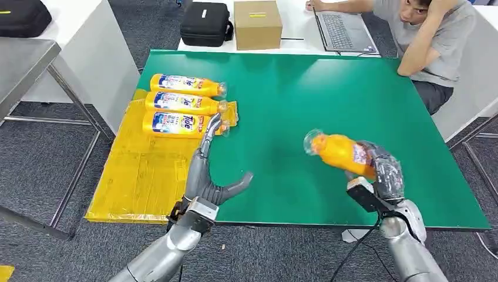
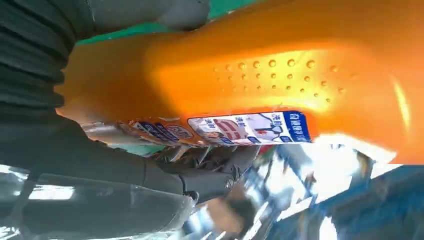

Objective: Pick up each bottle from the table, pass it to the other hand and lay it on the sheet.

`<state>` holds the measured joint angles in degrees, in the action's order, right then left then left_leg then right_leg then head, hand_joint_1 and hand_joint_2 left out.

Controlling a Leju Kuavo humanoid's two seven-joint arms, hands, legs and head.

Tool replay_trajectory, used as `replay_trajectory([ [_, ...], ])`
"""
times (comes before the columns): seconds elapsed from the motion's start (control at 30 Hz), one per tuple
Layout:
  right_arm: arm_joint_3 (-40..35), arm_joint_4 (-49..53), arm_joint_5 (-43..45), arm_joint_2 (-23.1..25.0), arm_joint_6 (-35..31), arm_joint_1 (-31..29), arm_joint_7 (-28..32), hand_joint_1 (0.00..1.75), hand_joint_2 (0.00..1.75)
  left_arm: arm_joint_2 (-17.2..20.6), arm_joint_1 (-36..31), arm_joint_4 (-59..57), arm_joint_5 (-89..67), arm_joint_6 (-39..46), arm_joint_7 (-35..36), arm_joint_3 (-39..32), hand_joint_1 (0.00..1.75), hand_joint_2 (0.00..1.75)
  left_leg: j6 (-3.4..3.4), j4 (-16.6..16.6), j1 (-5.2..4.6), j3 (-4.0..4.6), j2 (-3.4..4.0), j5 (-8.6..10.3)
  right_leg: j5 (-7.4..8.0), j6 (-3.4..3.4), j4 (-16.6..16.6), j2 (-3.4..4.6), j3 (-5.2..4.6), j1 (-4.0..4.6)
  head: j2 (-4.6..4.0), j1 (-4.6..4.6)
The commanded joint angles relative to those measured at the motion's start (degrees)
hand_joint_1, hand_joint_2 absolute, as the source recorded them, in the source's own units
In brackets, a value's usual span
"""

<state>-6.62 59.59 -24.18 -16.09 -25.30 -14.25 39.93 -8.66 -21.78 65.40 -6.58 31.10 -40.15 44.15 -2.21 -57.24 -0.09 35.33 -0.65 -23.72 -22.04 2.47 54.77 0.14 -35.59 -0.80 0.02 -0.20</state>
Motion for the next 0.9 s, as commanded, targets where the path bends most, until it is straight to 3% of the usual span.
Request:
replay_trajectory([
  [0.03,-5.47,14.12,14.54,1.89,-7.08,5.47,0.07,1.75,1.75,1.28,-2.59,-3.52,1.10,1.08,0.15,0.78,0.00,1.75,0.15,0.02,0.05,-0.35,0.12,-0.18,-0.16,-0.13,0.01,0.06,0.30,0.06,0.00,-0.02],
  [0.2,-4.70,20.10,19.72,7.05,-5.85,6.16,0.07,1.75,1.75,1.21,-2.21,-3.40,3.08,1.29,0.15,-0.89,0.00,1.75,0.18,0.01,0.04,-0.34,0.33,-0.22,-0.15,-0.17,0.07,0.25,0.21,0.06,0.00,-0.02],
  [0.4,-5.07,23.11,20.69,13.89,-6.34,5.70,0.07,1.75,1.75,-3.75,-0.82,-7.07,10.61,-7.17,0.15,-8.80,0.00,1.75,0.11,0.04,0.08,-0.09,0.24,-0.06,-0.03,-0.09,0.00,0.17,-0.02,0.08,0.00,0.00],
  [0.53,-6.22,22.52,20.30,15.56,-7.14,4.99,0.07,1.75,1.75,-6.20,-1.14,-12.45,14.52,-13.62,0.15,-10.23,0.00,1.75,0.14,0.05,0.08,-0.32,0.31,-0.16,-0.12,-0.12,0.02,0.22,0.18,0.07,0.00,-0.02],
  [0.9,-7.99,20.07,19.38,16.20,-8.63,4.29,0.07,1.75,1.75,-7.13,-0.75,-12.95,12.79,-14.60,0.15,-9.45,0.00,1.75,0.14,0.03,0.05,-0.28,0.23,-0.16,-0.13,-0.13,0.02,0.16,0.21,0.05,0.00,0.00],
])
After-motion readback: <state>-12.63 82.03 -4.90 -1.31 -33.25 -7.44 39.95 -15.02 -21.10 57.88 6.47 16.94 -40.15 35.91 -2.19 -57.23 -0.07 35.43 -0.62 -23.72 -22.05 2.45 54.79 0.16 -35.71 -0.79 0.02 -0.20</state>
